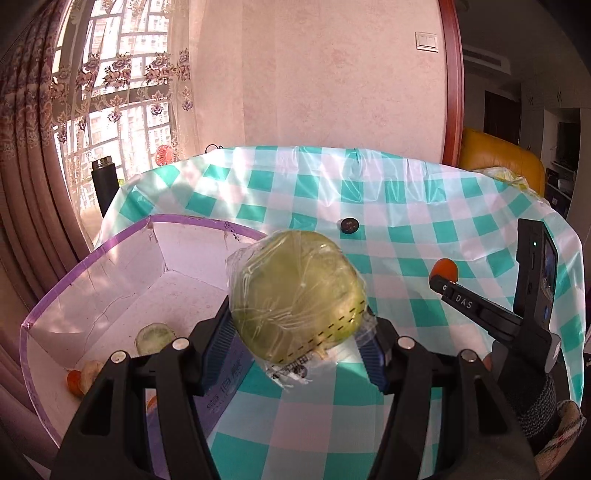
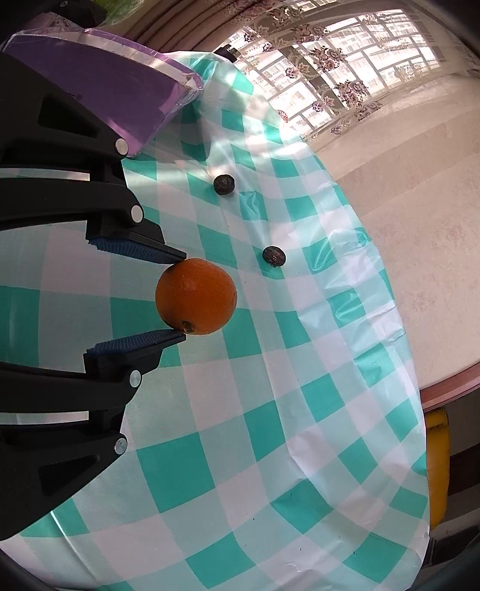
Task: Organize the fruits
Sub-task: 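Carry the cabbage and orange over the box with both grippers, then open both grippers to drop the cabbage and orange into the box, then move both open grippers back toward the dark fruits on the table, then grasp a dark round fruit with the right gripper while the left approaches another, then close the left gripper on the second dark round fruit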
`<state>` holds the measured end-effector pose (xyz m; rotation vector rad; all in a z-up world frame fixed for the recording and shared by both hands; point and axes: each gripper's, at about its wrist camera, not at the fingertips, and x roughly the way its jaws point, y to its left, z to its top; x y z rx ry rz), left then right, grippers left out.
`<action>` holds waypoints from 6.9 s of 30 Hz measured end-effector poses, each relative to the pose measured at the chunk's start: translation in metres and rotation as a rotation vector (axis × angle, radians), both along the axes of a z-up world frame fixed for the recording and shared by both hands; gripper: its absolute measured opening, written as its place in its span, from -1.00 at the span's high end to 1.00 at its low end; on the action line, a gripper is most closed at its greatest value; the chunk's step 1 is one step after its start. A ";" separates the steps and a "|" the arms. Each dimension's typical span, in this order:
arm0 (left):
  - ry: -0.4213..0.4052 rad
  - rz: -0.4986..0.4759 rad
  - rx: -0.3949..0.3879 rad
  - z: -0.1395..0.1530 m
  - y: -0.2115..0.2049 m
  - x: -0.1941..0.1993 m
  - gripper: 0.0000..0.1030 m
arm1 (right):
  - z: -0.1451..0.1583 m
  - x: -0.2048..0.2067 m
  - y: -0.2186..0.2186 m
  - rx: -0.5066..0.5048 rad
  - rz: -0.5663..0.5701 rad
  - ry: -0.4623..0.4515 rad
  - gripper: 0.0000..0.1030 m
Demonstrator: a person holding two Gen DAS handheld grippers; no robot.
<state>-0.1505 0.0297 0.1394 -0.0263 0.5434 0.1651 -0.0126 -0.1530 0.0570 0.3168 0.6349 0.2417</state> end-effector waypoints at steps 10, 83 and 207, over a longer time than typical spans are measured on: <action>-0.050 0.112 -0.036 0.021 0.060 -0.031 -0.19 | 0.067 -0.045 0.090 -0.061 0.228 -0.172 0.29; 0.342 0.350 0.155 -0.037 0.216 -0.021 -0.91 | 0.032 -0.119 0.294 -0.540 0.797 -0.030 -0.46; 0.091 0.206 -0.389 -0.109 0.037 0.303 0.28 | -0.028 0.253 0.024 0.084 0.206 0.077 0.27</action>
